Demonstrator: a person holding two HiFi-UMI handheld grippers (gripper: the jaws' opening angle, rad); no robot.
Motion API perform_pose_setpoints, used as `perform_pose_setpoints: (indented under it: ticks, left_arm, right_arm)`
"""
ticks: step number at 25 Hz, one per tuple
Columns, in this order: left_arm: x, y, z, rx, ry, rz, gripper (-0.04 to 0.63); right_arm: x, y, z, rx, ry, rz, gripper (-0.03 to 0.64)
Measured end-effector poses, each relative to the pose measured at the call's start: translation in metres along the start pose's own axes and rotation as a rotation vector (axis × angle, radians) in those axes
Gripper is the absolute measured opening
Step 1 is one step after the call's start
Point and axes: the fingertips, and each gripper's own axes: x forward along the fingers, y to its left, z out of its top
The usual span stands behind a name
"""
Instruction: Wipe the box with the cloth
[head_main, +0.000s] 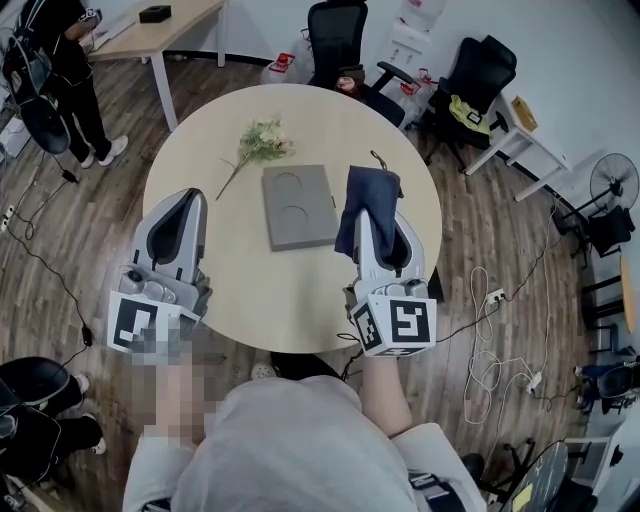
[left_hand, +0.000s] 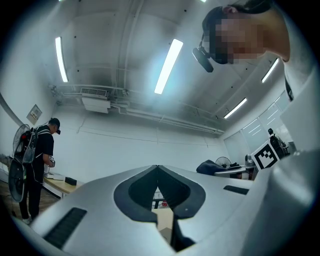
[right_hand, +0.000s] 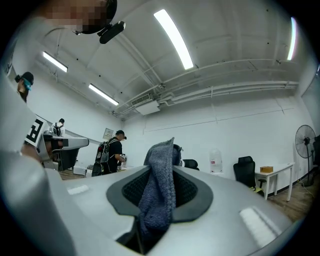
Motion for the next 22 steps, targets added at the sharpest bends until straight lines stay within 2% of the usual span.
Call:
perform_pose_setpoints:
  ticks: [10, 18, 22]
  left_arm:
    - [0.050, 0.022, -0.008, -0.007, 0.008, 0.020, 0.009]
    - [0.074, 0.032, -0.027, -0.015, 0.040, 0.043, 0.009]
    - [0.083, 0.032, -0.034, -0.017, 0.053, 0.051, 0.008]
  right_arm:
    - [0.067, -0.019, 0.002, -0.011, 0.023, 0.045, 0.101]
    - [0.123, -0.036, -0.023, 0.060, 0.124, 0.106, 0.101]
    - [0.146, -0.042, -0.037, 0.043, 0.174, 0.140, 0.101]
